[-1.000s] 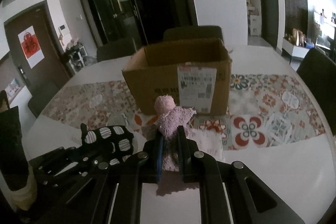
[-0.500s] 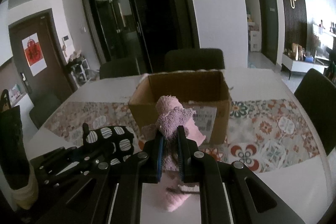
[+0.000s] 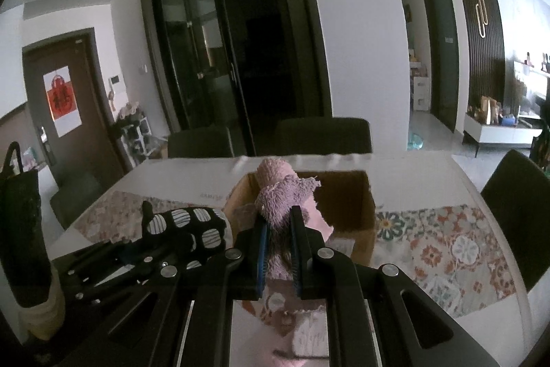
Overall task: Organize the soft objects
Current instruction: 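Lift the pink towel with the right gripper toward the box, then carry the pink towel with the right gripper over the box while the left gripper carries the mitt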
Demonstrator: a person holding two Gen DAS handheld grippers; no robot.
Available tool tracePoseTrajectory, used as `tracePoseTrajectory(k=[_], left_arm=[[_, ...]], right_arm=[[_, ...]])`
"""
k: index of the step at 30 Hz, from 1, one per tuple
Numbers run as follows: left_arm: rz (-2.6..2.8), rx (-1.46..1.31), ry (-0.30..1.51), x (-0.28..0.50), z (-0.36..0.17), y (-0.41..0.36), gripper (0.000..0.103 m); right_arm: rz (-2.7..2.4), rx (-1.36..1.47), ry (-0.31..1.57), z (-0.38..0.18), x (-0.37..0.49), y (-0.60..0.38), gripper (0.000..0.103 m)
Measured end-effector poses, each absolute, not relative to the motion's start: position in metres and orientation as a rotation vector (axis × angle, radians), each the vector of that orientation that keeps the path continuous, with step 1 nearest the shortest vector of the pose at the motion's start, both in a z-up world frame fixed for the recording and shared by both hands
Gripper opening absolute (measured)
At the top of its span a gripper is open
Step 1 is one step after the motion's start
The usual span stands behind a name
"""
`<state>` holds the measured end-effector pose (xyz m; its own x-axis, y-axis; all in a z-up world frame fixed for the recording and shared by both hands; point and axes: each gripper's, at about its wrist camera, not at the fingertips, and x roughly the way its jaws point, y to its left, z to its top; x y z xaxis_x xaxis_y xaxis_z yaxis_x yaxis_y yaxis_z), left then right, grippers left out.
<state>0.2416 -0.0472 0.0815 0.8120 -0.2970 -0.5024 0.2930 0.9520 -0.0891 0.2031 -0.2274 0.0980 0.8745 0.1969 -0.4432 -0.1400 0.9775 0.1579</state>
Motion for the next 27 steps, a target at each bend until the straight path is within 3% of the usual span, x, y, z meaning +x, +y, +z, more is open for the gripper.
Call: tracePoseTrajectory(k=[27], left_arm=[[-0.299,0.027,0.496,0.323,0.123,-0.067,0.019]], right_arm=[[0.166,0.037,0.382,0.156,0.282,-0.234,0.013]])
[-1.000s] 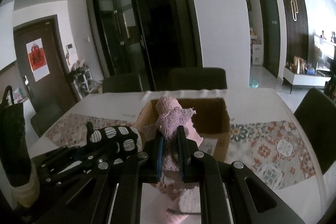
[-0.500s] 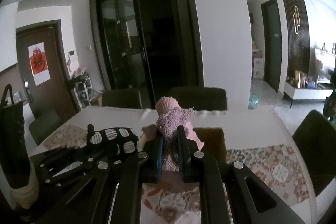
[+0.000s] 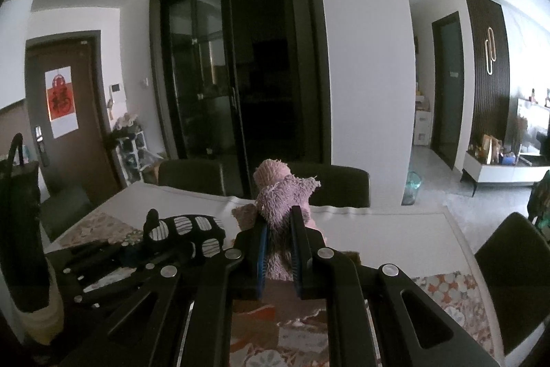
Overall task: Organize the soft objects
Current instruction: 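Carry the pink towel with the right gripper over the box while the left gripper carries the mitt, then open the left gripper to drop the mitt into the box while the right gripper releases the towel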
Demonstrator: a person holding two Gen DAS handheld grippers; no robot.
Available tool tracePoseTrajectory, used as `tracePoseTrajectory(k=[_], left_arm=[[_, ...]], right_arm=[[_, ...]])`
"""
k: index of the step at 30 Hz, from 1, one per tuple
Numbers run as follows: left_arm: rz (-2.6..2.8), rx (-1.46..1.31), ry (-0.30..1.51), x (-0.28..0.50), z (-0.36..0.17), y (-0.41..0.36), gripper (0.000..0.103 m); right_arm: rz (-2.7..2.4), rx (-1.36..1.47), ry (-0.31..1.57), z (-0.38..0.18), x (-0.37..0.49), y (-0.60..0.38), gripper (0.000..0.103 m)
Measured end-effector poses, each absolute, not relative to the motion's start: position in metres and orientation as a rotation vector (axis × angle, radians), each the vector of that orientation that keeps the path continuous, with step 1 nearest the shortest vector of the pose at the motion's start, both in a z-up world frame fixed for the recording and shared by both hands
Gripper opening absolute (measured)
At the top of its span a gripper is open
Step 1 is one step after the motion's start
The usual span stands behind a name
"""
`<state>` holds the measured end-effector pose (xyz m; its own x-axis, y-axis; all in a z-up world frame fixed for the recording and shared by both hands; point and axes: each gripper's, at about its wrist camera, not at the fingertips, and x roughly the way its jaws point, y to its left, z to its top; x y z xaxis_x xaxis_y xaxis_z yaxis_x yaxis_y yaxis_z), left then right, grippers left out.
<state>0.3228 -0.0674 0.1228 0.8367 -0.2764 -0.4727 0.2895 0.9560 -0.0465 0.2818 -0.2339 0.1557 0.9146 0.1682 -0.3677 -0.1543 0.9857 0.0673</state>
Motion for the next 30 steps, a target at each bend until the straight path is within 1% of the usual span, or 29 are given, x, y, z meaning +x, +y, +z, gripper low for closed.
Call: tracePoseTrajectory(k=[5,15,30], left_arm=[[-0.310,0.027,0.524,0.343,0.113,-0.073,0.019],[-0.319,0.033,0.611,0.378,0.076,-0.083,0.019],[-0.342,0.066,0.770,0.417,0.016,-0.102,0.020]], right_arm=[[0.174,0.039,0.418,0.147,0.305,-0.236,0.013],[0.166,0.047,0.520,0.108,0.341,-0.242,0.013],[0.159,0.081,0.762,0.023,0.390,-0.254,0.013]])
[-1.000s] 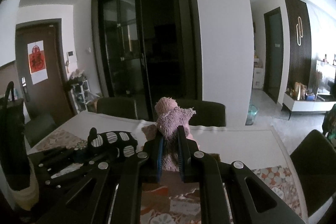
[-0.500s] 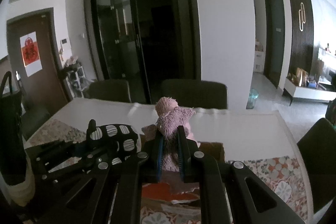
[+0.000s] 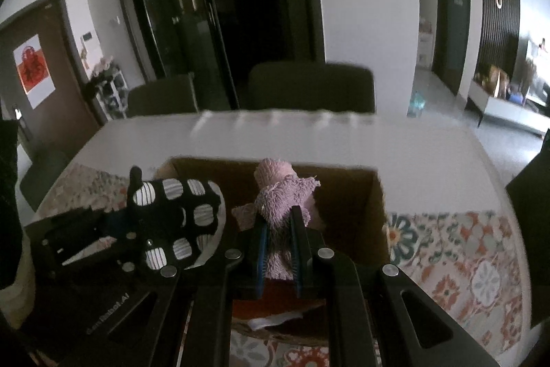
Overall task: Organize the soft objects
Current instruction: 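Open the left gripper to drop the mitt into the box while the right gripper releases the towel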
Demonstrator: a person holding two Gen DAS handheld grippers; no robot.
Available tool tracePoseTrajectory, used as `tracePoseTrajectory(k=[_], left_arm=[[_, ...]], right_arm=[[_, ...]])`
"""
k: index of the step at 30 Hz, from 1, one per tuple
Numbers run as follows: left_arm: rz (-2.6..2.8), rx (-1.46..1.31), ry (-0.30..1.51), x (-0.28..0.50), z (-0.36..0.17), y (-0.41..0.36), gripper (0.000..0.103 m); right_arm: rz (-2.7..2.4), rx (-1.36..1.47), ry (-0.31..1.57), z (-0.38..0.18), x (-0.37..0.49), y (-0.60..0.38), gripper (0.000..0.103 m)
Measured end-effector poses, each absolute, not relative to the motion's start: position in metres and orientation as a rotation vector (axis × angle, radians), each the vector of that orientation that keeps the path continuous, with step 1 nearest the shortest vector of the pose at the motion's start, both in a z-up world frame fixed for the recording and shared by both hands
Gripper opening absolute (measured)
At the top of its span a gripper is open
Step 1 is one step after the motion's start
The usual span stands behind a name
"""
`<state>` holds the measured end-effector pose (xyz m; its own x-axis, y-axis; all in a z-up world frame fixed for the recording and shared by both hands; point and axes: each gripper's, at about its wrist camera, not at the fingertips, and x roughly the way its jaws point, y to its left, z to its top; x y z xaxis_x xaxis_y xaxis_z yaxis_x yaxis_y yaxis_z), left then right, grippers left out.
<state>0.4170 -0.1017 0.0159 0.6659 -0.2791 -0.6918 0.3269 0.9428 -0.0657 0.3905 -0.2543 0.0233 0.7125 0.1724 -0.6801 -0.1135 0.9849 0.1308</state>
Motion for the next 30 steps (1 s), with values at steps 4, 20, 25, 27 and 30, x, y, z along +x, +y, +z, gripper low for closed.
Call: tracePoseTrajectory(k=[4,20,25,27,30], left_arm=[[-0.354,0.073,0.826,0.426,0.002,-0.106,0.020],[-0.358,0.079,0.890,0.426,-0.004,-0.105,0.045],[-0.340,0.071,0.859,0.413,0.013,-0.100,0.046],[-0.332,0.076,0.834,0.405,0.021,-0.098,0.048],[-0.305,0.103,0.779,0.388,0.034,-0.094,0.054]], right_arm=[[0.156,0.095,0.820,0.006,0.399,-0.259,0.013],[0.150,0.099,0.896,-0.004,0.407,-0.262,0.036],[0.120,0.098,0.840,0.015,0.394,-0.262,0.042],[0.105,0.079,0.808,0.025,0.386,-0.260,0.047],[0.083,0.059,0.768,0.038,0.369,-0.257,0.052]])
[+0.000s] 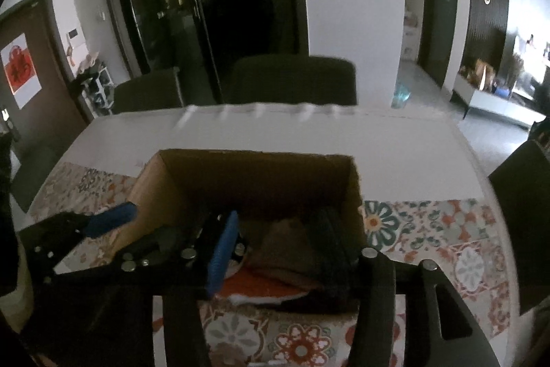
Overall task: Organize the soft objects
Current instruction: 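Open the left gripper to drop the mitt into the box while the right gripper releases the towel, then move both grippers back to the remaining items on the table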
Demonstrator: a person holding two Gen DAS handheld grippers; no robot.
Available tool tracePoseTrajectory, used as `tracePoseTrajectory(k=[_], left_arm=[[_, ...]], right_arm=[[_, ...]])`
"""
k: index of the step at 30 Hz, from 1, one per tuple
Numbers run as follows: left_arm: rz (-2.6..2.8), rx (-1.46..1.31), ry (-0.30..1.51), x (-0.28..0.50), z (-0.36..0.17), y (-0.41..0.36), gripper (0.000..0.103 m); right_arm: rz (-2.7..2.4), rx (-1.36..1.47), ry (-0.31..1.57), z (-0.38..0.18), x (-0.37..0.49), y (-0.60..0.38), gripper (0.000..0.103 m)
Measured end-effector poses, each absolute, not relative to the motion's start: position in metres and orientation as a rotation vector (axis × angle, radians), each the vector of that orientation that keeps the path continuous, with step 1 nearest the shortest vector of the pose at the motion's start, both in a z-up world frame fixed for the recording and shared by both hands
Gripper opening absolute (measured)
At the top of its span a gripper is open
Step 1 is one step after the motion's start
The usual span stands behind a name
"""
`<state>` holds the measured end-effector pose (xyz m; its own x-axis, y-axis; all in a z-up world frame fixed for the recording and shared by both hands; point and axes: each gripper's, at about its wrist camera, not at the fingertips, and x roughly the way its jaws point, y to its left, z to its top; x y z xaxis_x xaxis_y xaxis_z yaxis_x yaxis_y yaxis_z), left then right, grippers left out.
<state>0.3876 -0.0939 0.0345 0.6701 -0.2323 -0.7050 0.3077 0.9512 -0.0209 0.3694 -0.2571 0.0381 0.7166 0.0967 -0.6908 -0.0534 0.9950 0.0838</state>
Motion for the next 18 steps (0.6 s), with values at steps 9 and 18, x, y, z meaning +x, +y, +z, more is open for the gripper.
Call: tracePoseTrajectory(k=[9,18], left_arm=[[-0.264,0.117,0.685,0.335,0.064,-0.077,0.059],[-0.247,0.118,0.644,0.286,0.076,-0.060,0.064]], right_arm=[[0.073,0.083,0.715,0.062,0.320,-0.252,0.052],[0.041,0.081,0.655,0.074,0.270,-0.241,0.064]])
